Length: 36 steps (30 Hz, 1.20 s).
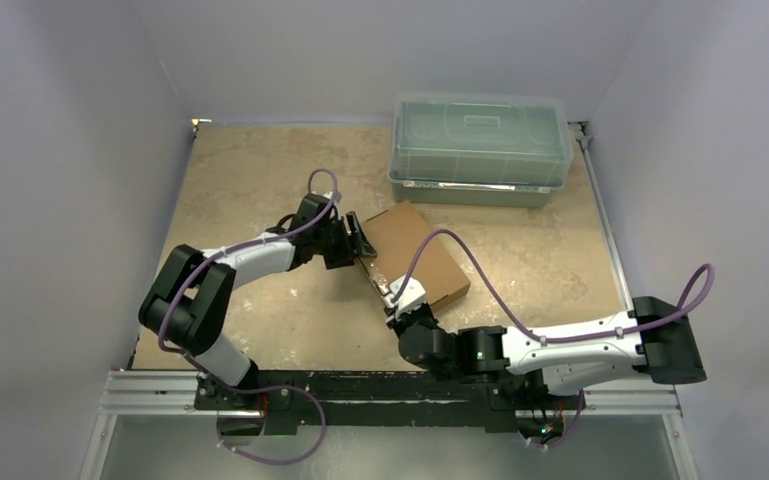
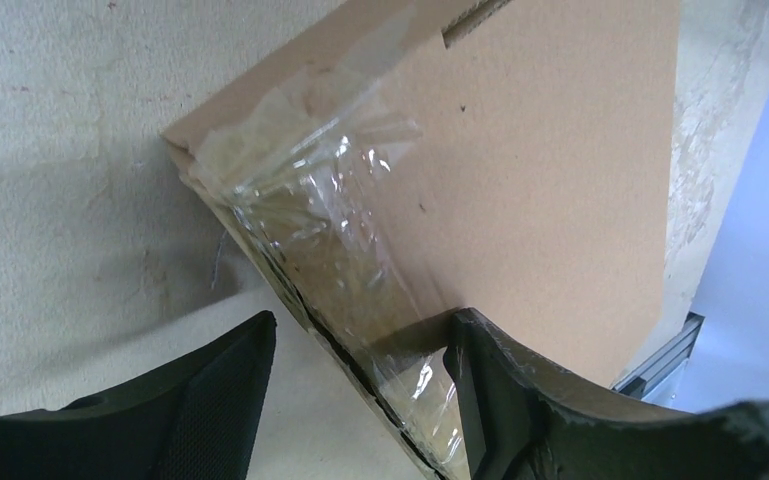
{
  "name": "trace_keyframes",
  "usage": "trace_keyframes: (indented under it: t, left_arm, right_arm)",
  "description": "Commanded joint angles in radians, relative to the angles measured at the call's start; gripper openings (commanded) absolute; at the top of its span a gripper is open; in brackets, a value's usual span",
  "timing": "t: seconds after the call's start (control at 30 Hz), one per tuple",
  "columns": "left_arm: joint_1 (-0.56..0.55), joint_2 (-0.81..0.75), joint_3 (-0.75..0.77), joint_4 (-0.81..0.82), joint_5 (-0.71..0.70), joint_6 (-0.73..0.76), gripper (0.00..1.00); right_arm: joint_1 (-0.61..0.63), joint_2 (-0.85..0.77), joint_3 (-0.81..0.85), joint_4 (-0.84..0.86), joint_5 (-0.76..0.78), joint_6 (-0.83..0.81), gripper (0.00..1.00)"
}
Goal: Unpack the express box
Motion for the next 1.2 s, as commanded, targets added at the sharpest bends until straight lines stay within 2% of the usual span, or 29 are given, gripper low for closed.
trace_keyframes:
  t: [0.0, 0.33, 0.63, 0.8, 1.0, 1.1, 1.17]
  left_arm:
    - [0.063, 0.077, -0.009, -0.037, -0.174, 0.054, 0.62]
    - [0.084, 0.145, -0.001, -0.015, -0.16, 0.065, 0.61]
    - [0.088, 0.114, -0.015, -0.008, -0.141, 0.092, 0.63]
    - [0.084, 0.052, -0.045, 0.009, -0.12, 0.102, 0.65]
    - [0.059, 0.021, -0.051, -0.007, -0.102, 0.117, 0.66]
    - [0.059, -0.027, -0.029, -0.056, -0.093, 0.139, 0.67]
    - [0.06, -0.075, 0.008, -0.116, -0.091, 0.164, 0.69]
  right_arm:
    - [0.043, -0.069, -0.026, -0.026, -0.007, 0.04, 0.0]
    - [0.058, -0.157, -0.219, 0.258, 0.028, -0.031, 0.0]
    - [0.057, -0.142, -0.203, 0.301, 0.087, -0.05, 0.0]
    - [0.058, -0.104, -0.025, 0.135, 0.185, -0.042, 0.0]
    - [0.057, -0.137, 0.075, 0.109, 0.189, -0.121, 0.0]
    - [0.057, -0.151, 0.105, 0.037, 0.228, -0.062, 0.0]
    - [0.053, -0.155, 0.117, -0.067, 0.27, 0.017, 0.0]
